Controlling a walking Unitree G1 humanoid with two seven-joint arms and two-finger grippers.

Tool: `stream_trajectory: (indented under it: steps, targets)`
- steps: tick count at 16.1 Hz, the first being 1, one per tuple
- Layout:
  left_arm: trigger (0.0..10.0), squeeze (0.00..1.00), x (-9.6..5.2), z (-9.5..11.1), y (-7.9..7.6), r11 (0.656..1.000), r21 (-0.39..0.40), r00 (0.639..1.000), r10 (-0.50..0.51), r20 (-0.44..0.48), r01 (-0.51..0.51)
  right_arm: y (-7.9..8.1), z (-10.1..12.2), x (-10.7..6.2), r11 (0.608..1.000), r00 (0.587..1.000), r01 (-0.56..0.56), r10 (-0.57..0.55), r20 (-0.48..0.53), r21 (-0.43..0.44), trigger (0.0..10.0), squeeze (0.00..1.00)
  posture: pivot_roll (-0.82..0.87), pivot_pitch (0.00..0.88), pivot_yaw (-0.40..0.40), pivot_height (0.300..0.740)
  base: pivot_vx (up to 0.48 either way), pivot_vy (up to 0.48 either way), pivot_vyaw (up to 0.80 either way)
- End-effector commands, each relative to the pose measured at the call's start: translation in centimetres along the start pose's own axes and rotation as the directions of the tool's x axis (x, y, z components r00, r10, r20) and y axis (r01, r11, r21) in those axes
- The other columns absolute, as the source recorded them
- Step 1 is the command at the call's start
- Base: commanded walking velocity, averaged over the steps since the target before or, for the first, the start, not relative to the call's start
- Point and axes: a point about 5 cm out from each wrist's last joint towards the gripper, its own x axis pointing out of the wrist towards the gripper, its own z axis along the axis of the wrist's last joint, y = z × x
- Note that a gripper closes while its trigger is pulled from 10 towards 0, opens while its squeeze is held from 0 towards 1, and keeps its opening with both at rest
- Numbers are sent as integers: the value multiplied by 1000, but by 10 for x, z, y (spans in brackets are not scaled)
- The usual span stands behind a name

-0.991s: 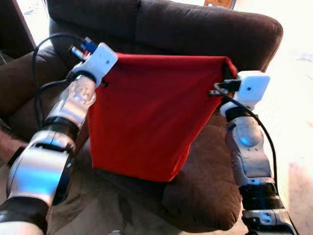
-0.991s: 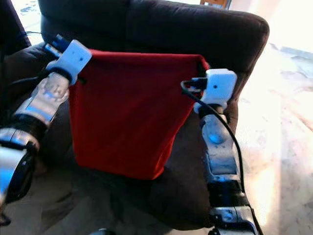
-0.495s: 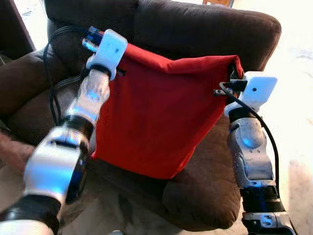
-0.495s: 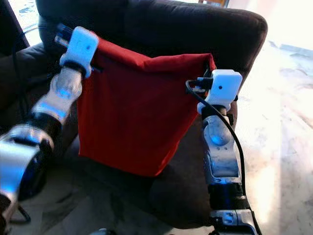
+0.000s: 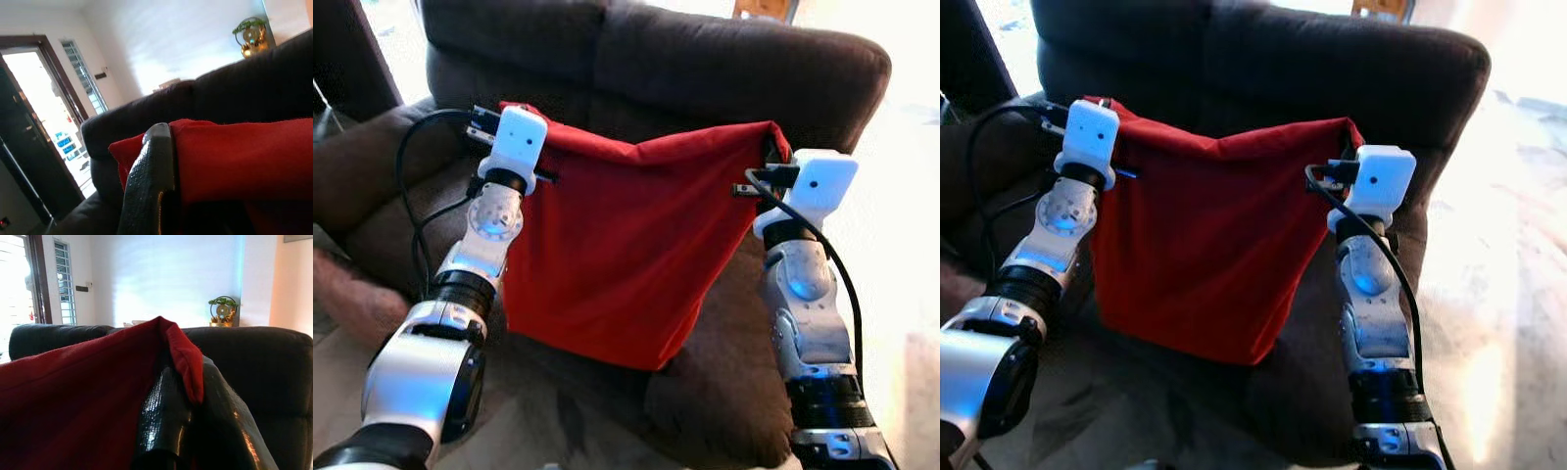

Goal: Move the pillow to the sofa from floor

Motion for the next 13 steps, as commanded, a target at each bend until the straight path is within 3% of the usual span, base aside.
stream_trajectory:
  steps: [1,4,13]
  targets:
    - [10000,0,3,9,6,1000,-8,999,15,45,-15,0,2,1,1000,1000,4,-4,-1,-1,10000,0,27,56,-21,740,270,0,0]
    - [10000,0,2,9,6,1000,-7,999,9,48,-9,1,3,1,1000,1000,-4,4,2,9,10000,0,26,52,-22,740,286,0,-433]
    - [10000,0,2,12,3,999,-38,997,-37,62,40,3,3,2,1000,1000,-6,6,5,4,10000,0,25,31,-24,740,309,0,0]
